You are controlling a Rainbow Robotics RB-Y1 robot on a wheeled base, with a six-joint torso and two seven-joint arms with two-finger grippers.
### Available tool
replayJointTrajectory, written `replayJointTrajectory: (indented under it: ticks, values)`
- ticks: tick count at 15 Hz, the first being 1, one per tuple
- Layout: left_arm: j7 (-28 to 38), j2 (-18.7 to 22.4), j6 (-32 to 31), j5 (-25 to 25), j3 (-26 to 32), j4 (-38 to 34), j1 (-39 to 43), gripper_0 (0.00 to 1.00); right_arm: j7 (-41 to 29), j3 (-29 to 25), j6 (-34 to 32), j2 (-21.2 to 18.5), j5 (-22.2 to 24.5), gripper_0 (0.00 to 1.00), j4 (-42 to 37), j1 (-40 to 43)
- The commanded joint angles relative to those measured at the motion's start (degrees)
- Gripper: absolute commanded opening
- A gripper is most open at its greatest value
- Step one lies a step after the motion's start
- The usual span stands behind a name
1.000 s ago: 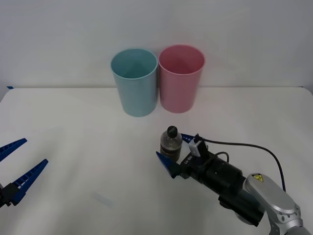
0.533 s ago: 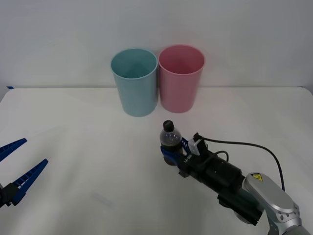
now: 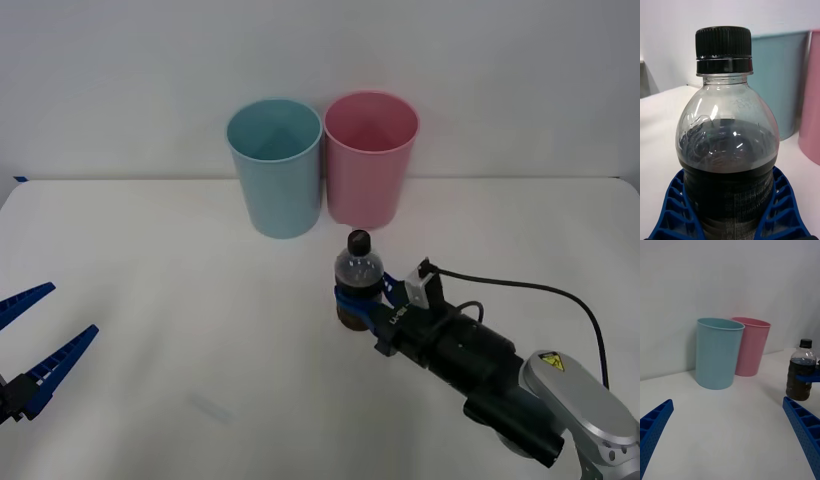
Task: Grasp the object on the table and drop it into the matching bin: aluminum can to the light blue bin, PET bottle to the pink bin.
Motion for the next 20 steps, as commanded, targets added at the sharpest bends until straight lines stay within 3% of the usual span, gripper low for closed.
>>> replayJointTrajectory:
  ticks: [1,9,16,20]
  values:
    - [0.0,0.0,0.0,0.0,0.0,0.0,0.0,1.0,-6.1,-0.3,0.7,-2.8,0.0,0.0,-6.8,1.2]
    - [0.0,0.0,0.0,0.0,0.0,0.0,0.0,1.0,-23.9,-8.2,1.2,-6.0,1.2,0.0,-18.8,0.2]
    - [0.0,0.0,0.0,0.0,0.0,0.0,0.0,1.0,-36.1,-10.3,5.0,-9.1,1.1,0.0,-18.7,-9.7]
    - [0.0,0.0,0.0,0.0,0.0,0.0,0.0,1.0,-35.5,-10.3,5.2,-10.8,1.2,0.0,-12.1,-17.9]
